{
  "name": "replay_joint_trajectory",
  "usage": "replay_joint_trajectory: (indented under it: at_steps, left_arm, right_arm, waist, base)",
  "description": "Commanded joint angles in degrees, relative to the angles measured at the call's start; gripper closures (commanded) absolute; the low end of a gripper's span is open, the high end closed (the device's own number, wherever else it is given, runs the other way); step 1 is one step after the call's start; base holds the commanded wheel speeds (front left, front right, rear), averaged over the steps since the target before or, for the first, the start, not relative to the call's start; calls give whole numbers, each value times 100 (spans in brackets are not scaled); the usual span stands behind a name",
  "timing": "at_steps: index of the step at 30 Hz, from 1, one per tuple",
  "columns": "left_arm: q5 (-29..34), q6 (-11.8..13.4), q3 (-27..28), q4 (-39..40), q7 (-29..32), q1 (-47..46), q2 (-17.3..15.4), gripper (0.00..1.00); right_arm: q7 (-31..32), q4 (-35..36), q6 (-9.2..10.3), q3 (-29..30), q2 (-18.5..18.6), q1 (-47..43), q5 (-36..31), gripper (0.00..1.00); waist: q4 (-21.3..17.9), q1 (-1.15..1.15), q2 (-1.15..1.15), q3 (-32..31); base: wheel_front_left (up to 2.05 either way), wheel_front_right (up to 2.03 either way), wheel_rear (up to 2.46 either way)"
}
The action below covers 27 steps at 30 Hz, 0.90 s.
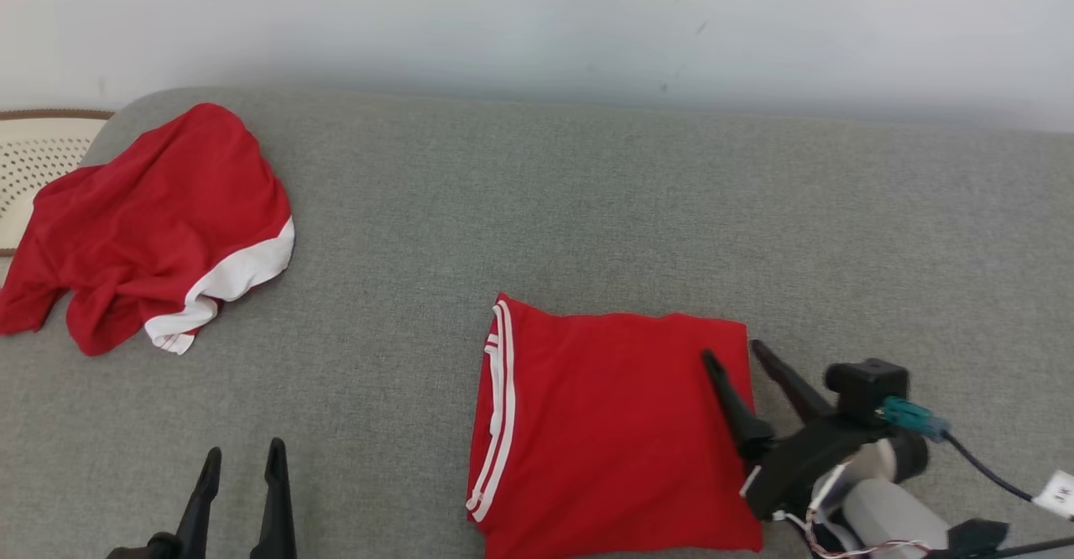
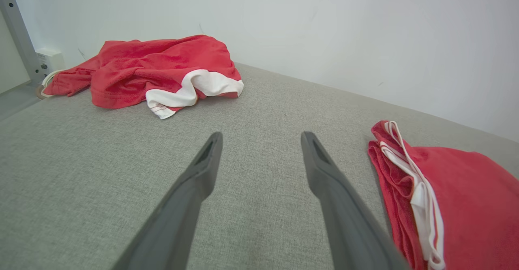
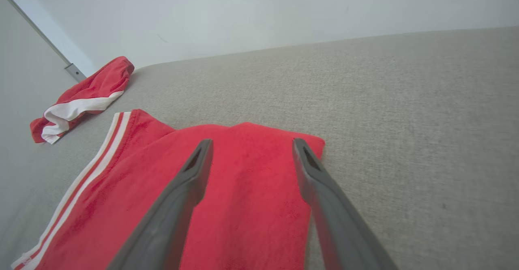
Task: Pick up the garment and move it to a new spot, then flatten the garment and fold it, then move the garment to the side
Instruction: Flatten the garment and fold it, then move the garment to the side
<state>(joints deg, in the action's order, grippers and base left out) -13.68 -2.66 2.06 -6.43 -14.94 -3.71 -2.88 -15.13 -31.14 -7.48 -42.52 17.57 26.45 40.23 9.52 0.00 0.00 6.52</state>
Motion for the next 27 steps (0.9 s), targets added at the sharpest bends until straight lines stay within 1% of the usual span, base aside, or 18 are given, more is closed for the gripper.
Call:
replay_joint_trajectory:
  at_steps: [1, 6, 10, 13, 19, 27]
  left_arm:
    - [70, -7, 81, 33, -27, 96, -4, 0]
    - [107, 18, 200, 105, -27, 183, -4, 0]
    - [108, 75, 169, 172, -27, 235, -4, 0]
    - [102, 98, 113, 192, -27, 241, -3, 0]
    - [100, 62, 69, 153, -27, 184, -4, 0]
    - [88, 50, 64, 135, -27, 156, -4, 0]
  right_arm:
    - [-10, 1, -3, 183, 114, -117, -70, 0]
    - [207, 81, -3, 609, 284, -374, -114, 0]
    - [444, 211, -3, 800, 252, -555, -123, 0]
    - [627, 304, -3, 820, 155, -659, -90, 0]
    - [1003, 304, -3, 793, 46, -807, 57, 0]
    - [1228, 192, -3, 661, -66, -820, 132, 0]
  waist:
    - [-84, 0, 0, -64]
    - [-174, 0, 0, -120]
    - [-203, 0, 0, -130]
    - [-195, 0, 0, -117]
    - [-126, 0, 0, -76]
    - [-85, 0, 0, -3]
  base:
    - [0, 0, 0]
    - [0, 0, 0]
    - [0, 0, 0]
    - [0, 0, 0]
    - [0, 0, 0]
    - [0, 0, 0]
